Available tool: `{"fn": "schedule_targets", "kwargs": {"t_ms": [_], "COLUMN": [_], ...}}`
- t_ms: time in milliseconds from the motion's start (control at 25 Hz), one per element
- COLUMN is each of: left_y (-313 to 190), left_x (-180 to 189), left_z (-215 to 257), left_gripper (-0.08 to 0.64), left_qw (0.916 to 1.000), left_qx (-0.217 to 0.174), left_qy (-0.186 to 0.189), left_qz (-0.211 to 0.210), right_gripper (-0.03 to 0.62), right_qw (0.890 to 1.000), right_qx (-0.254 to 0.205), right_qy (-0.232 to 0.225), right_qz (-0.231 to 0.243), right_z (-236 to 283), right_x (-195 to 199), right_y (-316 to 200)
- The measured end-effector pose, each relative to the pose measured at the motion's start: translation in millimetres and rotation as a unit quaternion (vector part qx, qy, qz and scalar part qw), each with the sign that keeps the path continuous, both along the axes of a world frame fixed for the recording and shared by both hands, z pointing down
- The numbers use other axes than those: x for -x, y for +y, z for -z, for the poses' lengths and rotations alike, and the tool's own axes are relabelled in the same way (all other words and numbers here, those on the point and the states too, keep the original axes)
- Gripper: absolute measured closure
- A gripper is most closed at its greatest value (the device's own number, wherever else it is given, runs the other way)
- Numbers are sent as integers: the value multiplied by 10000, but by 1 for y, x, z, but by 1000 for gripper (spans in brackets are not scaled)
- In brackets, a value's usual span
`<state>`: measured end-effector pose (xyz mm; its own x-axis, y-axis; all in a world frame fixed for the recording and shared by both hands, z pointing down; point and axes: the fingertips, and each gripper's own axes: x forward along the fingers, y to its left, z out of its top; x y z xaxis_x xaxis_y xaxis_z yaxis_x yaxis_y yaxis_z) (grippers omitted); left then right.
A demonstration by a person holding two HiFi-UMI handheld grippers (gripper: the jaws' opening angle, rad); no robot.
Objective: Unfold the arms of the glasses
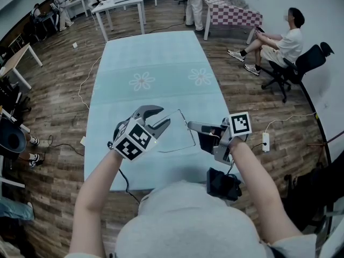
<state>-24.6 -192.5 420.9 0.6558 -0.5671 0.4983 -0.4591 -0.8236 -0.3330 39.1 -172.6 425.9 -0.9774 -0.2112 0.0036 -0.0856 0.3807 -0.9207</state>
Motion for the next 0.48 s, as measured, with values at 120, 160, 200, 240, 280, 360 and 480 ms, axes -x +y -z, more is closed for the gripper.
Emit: {"fn": "schedule_targets", "kwargs": {"t_ms": [120,160,200,240,280,360,480], "left_y": [2,2,2,2,1,-1,-2], "left_x": [1,2,4,6,9,14,22], "left_z": [6,9,13,16,18,23,28], "left_gripper": [407,407,407,407,408,408,408], "left_qw": [9998,9995,9992,9987,9979,9958,9913], "left_qx": [-108,-147,-183,-214,-238,-261,-229], "left_qy": [177,243,316,402,504,734,1078], "left_qz": [75,116,174,245,325,490,719], "right_gripper": [581,581,581,581,581,581,581], "right_qw": [10000,9999,9999,9998,9997,9994,9987], "right_qx": [45,56,64,72,82,100,146], "right_qy": [-2,4,11,16,15,5,-14], "right_qz": [-88,-114,-145,-184,-229,-331,-480], "right_z": [-2,-3,-5,-6,-7,-9,-11], "right_x": [-3,-3,-3,-4,-4,-5,-6], "right_y": [0,0,0,0,-1,-3,-4]}}
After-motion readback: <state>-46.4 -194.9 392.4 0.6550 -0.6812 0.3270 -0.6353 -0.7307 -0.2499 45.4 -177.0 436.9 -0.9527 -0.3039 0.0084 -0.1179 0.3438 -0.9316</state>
